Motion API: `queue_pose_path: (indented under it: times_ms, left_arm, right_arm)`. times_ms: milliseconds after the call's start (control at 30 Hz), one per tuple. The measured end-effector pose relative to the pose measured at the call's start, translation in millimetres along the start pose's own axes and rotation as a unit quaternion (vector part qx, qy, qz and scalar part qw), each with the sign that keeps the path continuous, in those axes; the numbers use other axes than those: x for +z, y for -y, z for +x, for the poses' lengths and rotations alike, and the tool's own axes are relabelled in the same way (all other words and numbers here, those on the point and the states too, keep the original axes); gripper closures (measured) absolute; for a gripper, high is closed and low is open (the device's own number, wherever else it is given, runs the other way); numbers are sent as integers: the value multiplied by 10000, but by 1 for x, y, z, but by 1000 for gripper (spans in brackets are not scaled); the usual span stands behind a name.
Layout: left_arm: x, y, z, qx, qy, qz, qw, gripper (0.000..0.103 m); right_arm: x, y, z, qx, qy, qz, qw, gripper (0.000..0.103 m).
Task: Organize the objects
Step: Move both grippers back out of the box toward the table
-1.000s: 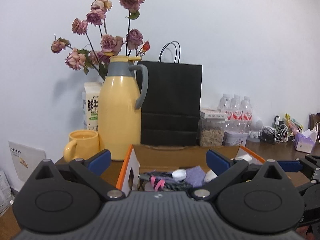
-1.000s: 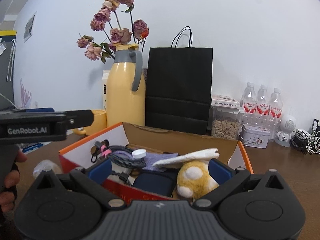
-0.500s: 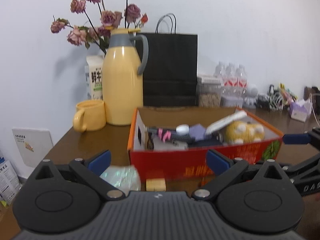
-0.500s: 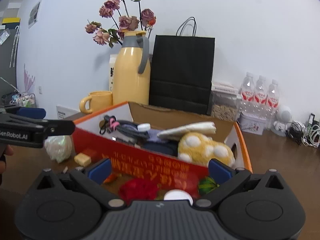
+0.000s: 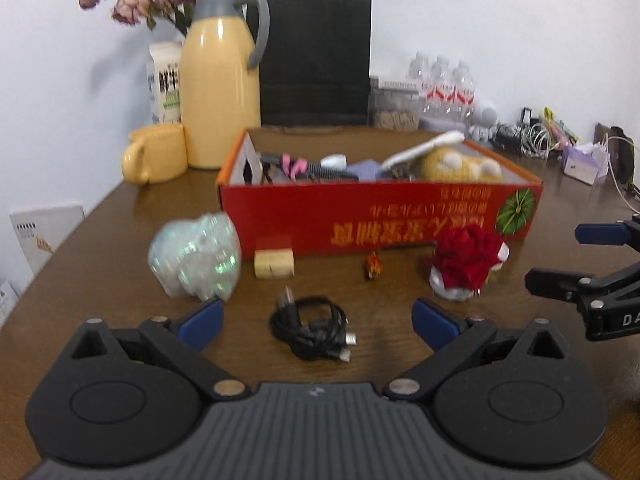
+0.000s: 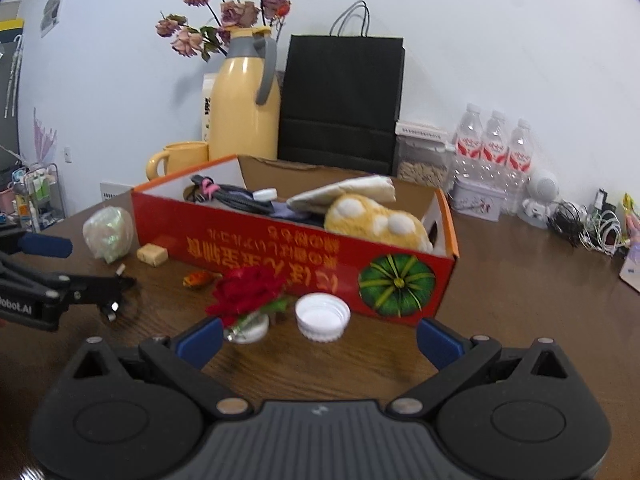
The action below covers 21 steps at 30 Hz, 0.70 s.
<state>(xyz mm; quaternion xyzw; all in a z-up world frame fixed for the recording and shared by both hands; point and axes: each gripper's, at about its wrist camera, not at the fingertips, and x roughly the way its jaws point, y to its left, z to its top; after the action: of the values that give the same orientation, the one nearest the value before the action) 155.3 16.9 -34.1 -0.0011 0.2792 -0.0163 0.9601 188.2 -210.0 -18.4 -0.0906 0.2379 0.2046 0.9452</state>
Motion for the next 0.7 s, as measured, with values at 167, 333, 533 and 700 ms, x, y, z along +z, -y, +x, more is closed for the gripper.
queue_pose_path:
  times_ms: [167, 333, 533, 700]
  left_arm:
    - [-1, -2, 11, 34, -219, -224, 9995, 12]
    - [0, -5, 20, -21, -369, -493, 9981, 35]
    - [3, -5, 24, -95, -350, -609, 9975, 58]
    - [14, -5, 25, -139, -224, -693, 9972, 58]
  right_arm:
    - [-7, 6, 0, -40, -79, 101, 9999, 0]
    - [-11, 9, 5, -65, -132, 177, 9997, 0]
    - [-10, 12, 8, -32, -158, 280, 9995, 0]
    - [-8, 14, 13, -20, -226, 337, 9992, 0]
